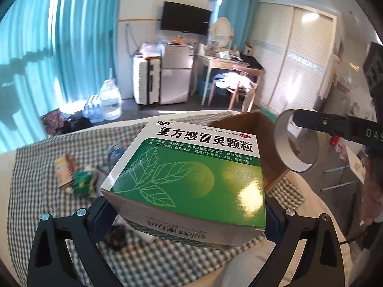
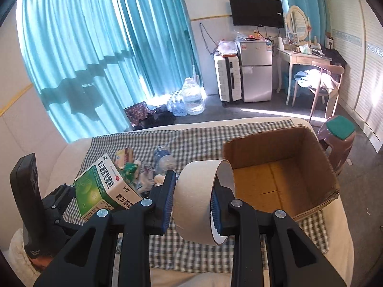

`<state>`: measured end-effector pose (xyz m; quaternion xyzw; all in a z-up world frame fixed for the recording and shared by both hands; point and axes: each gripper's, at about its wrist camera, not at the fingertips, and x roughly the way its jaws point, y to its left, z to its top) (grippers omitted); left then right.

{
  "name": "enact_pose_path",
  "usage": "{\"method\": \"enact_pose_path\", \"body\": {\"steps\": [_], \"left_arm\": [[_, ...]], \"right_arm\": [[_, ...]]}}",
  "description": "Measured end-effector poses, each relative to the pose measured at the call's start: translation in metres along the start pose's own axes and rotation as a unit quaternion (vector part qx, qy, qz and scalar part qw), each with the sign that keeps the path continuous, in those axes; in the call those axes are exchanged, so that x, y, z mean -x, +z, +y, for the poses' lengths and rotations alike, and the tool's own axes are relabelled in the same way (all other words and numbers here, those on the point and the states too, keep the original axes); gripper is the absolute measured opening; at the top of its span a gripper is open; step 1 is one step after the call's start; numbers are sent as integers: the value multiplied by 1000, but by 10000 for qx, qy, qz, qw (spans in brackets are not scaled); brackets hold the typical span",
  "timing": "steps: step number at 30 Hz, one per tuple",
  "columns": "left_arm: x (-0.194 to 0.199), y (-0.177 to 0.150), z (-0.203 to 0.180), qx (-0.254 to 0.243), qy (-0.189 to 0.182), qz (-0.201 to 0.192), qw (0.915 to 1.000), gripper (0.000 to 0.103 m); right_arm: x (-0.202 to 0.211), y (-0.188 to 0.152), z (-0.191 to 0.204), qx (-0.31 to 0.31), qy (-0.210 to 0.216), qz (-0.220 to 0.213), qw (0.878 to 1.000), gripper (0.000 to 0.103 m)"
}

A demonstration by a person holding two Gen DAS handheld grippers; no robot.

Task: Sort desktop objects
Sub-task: 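Carry the green medicine box with left tool while right carries white tape roll toward cardboard box, then open the right tool over the box while left releases the green medicine box inside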

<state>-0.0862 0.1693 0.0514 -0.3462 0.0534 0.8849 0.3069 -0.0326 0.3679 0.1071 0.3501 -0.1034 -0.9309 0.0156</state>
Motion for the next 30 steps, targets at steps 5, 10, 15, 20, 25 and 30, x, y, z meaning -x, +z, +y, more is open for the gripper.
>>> {"method": "enact_pose_path", "body": {"steps": [5, 10, 15, 20, 25, 30], "left_arm": [[-44, 26, -55, -373, -302, 141, 9988, 100], [-99, 35, -92, -390, -515, 397, 9971, 100], [-147, 39, -110, -313, -505, 597, 9964, 101], [-185, 33, -126, -517, -445, 1044, 9922, 103], [-188, 23, -137, -774, -303, 1071, 9908, 103], [-185, 21, -143, -968, -13, 1303, 9867, 103]], "right_arm": [[-16, 17, -55, -29, -380, 235, 9990, 27], [-51, 18, -114, -232, -662, 591, 9958, 27], [-80, 17, -164, -532, -858, 783, 9918, 27], [-102, 14, -201, -1054, -1042, 931, 9846, 54], [-98, 13, -216, -1286, -1387, 829, 9784, 86], [-85, 9, -212, -1609, -1260, 824, 9754, 86]]}}
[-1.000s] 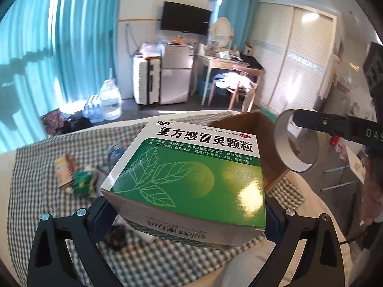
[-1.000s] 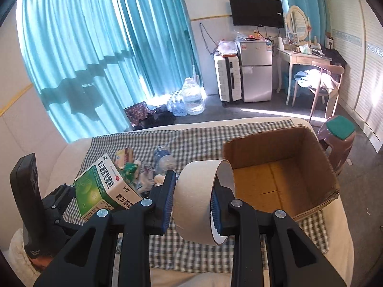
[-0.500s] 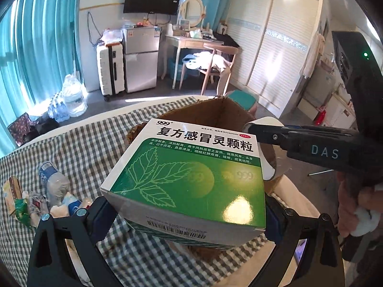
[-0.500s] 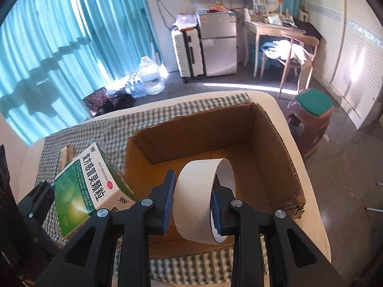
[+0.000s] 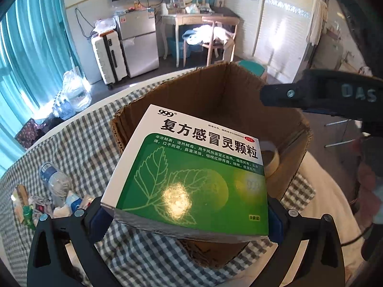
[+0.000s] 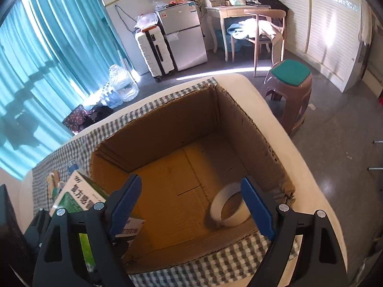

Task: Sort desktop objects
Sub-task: 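Open the right tool over the box while left releases the green medicine box inside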

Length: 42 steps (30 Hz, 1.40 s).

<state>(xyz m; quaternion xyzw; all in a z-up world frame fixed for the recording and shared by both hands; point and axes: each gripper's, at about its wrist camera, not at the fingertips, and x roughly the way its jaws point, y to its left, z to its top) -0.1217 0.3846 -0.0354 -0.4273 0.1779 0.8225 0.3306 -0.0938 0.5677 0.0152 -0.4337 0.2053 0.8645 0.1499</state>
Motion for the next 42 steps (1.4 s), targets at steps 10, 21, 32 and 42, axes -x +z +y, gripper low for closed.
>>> {"method": "enact_pose_path", "body": {"steps": [10, 21, 32, 42], "left_arm": [[6, 3, -3, -76, -73, -43, 9999, 103], [2, 7, -14, -309, -352, -229, 9986, 103], [7, 19, -24, -480, -710, -455, 9953, 103], [38, -42, 36, 141, 170, -515, 9984, 103]], "right_arm": [[-2, -22, 50, 1518, 174, 406, 9874, 85], [-5, -25, 16, 600, 899, 421, 9932, 85], [-22, -26, 14, 951, 1311, 921, 9825, 85], [13, -51, 11, 378, 1210, -36, 9919, 86]]}}
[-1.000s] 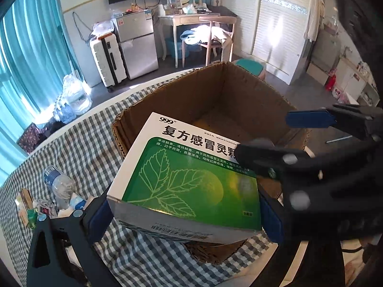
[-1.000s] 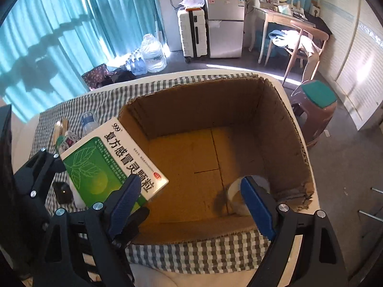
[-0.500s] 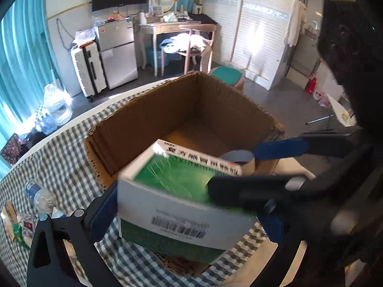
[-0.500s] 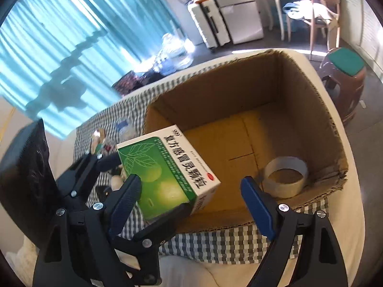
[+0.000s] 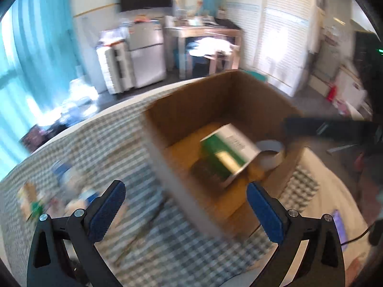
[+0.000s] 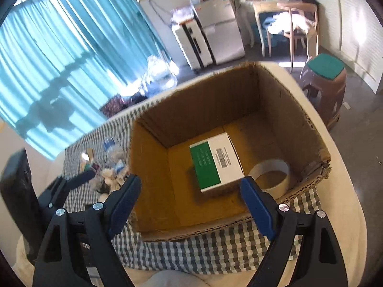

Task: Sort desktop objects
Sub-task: 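Open the right tool over the box while left releases the green medicine box inside, then move both tools back over the pile of items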

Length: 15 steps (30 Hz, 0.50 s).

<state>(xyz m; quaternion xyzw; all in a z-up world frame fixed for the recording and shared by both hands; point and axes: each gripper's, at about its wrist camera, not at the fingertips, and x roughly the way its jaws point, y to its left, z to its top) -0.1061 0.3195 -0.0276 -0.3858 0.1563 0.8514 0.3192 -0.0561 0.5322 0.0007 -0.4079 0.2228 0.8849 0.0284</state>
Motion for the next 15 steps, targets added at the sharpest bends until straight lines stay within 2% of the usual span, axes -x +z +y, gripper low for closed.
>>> {"method": "enact_pose_path", "body": {"steps": [3, 4, 7, 9, 11, 13, 15], "left_arm": [[33, -32, 44, 479, 621, -178, 9968, 103], [46, -42, 62, 679, 852, -264, 9937, 103], [81, -78, 110, 1137, 1543, -504, 9802, 103], [98, -99, 142, 1501, 1867, -530, 9694, 103], [113, -124, 168, 1789, 2013, -514, 9617, 103], [117, -143, 184, 1898, 2051, -484, 9590, 103], [114, -158, 192, 2005, 2142, -408, 9551, 103]], "right_arm": [[18, -14, 33, 221, -4, -591, 9980, 86], [21, -17, 42, 361, 52, -658, 9972, 86], [26, -37, 91, 761, 313, -977, 9918, 86], [24, -49, 120, 960, 501, -1048, 9886, 86], [15, -61, 149, 1095, 732, -1029, 9859, 86], [3, -72, 174, 1164, 917, -933, 9845, 85], [-11, -85, 193, 1308, 916, -840, 9836, 85]]}}
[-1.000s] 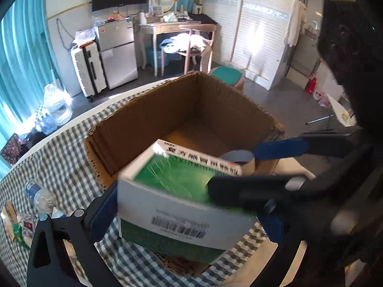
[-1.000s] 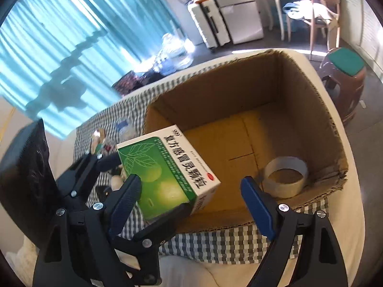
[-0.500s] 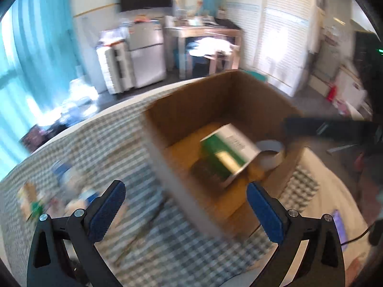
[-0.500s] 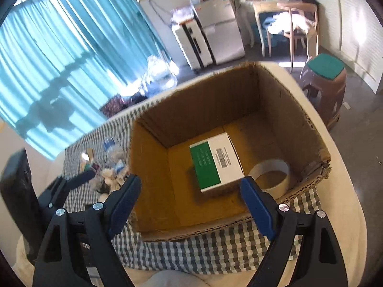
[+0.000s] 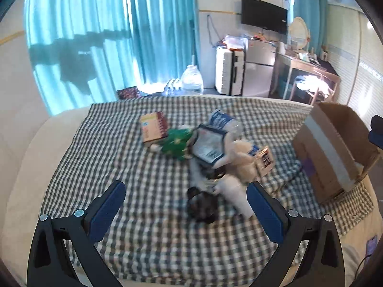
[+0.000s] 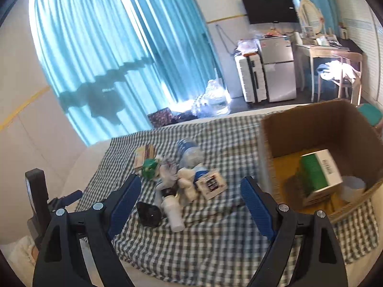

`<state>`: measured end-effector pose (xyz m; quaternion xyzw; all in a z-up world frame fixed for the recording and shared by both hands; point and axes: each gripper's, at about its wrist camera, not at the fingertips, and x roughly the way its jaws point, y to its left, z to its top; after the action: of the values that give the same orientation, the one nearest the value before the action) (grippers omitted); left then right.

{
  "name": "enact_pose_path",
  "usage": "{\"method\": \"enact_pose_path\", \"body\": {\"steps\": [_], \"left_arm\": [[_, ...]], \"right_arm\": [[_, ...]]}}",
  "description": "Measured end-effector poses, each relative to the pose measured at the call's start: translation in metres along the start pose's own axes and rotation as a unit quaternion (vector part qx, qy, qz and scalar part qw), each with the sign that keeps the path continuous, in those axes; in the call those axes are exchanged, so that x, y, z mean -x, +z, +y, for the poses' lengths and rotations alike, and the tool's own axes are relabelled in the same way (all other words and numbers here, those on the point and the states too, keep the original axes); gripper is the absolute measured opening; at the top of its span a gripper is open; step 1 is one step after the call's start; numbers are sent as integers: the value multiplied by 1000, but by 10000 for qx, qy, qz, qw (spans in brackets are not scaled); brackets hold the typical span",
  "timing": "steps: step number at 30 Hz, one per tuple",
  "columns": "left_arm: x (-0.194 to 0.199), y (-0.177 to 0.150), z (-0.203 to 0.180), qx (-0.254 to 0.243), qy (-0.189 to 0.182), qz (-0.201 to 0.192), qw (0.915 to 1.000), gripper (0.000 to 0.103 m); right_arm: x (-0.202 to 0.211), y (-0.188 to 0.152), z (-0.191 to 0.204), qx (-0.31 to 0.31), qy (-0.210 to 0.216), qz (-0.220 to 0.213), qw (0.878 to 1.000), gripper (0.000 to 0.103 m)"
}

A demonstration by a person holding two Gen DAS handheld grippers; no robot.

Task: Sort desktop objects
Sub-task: 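Move both tools back over the pile of items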

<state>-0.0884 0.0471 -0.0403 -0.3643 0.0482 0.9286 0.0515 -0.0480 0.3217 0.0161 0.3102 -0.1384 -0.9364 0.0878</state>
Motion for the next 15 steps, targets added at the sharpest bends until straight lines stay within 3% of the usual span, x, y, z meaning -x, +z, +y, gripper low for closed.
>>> {"method": "enact_pose_path", "body": {"steps": [6, 15], "left_arm": [[-33, -37, -2, 52, -65, 427, 9991, 103], [-91, -58, -16, -63, -250, 888, 9957, 103]], "right_arm": [[-48, -35, 39, 200, 106, 443, 9988, 85], [-126, -66, 40, 409, -42, 1228, 9916, 65]]}}
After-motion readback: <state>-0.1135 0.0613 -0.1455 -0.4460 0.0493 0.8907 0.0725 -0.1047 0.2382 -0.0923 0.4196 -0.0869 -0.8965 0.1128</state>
